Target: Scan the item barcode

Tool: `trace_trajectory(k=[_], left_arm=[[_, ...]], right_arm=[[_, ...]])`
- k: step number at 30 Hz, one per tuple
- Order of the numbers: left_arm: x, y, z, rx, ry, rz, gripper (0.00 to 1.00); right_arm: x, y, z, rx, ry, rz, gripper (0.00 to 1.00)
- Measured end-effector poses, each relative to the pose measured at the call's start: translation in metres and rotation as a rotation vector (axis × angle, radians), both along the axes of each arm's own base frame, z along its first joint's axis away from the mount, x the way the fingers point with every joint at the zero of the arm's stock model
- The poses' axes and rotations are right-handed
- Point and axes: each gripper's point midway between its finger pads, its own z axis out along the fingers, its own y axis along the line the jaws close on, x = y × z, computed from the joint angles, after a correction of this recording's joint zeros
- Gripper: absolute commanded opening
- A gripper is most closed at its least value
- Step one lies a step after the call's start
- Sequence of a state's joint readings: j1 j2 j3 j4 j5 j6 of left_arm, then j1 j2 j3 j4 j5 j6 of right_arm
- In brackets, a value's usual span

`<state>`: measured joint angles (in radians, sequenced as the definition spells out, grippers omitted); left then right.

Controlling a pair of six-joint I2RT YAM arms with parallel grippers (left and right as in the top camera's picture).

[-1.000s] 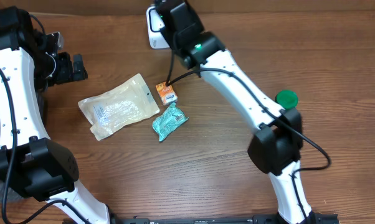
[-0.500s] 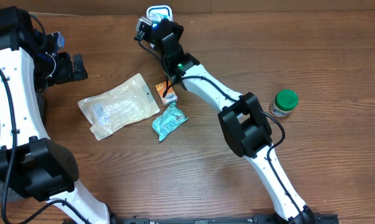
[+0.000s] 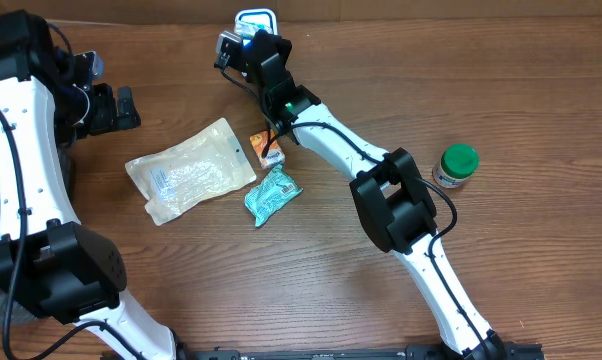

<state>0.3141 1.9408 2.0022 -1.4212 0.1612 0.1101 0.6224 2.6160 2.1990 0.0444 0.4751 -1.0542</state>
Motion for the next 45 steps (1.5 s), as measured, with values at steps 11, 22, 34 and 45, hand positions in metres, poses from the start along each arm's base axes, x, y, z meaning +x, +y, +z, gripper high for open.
trace_trajectory(k=[11, 22, 34, 45], left_arm=[[0.000, 0.000, 0.000, 0.000, 0.000, 0.000, 1.00], [0.000, 0.000, 0.000, 0.000, -0.001, 0.000, 0.99], [0.000, 0.000, 0.000, 0.000, 0.001, 0.000, 1.00], [0.000, 0.000, 0.000, 0.000, 0.000, 0.000, 0.99]], right_arm=[[0.003, 0.004, 0.017, 0.141, -0.046, -0.023, 0.04], [-0.030, -0.012, 0.105, 0.455, 0.093, -0.099, 0.04], [-0.174, -0.119, 0.252, 0.933, 0.499, -0.250, 0.04], [-0.227, -0.215, 0.120, 0.933, 0.909, -0.859, 0.04]])
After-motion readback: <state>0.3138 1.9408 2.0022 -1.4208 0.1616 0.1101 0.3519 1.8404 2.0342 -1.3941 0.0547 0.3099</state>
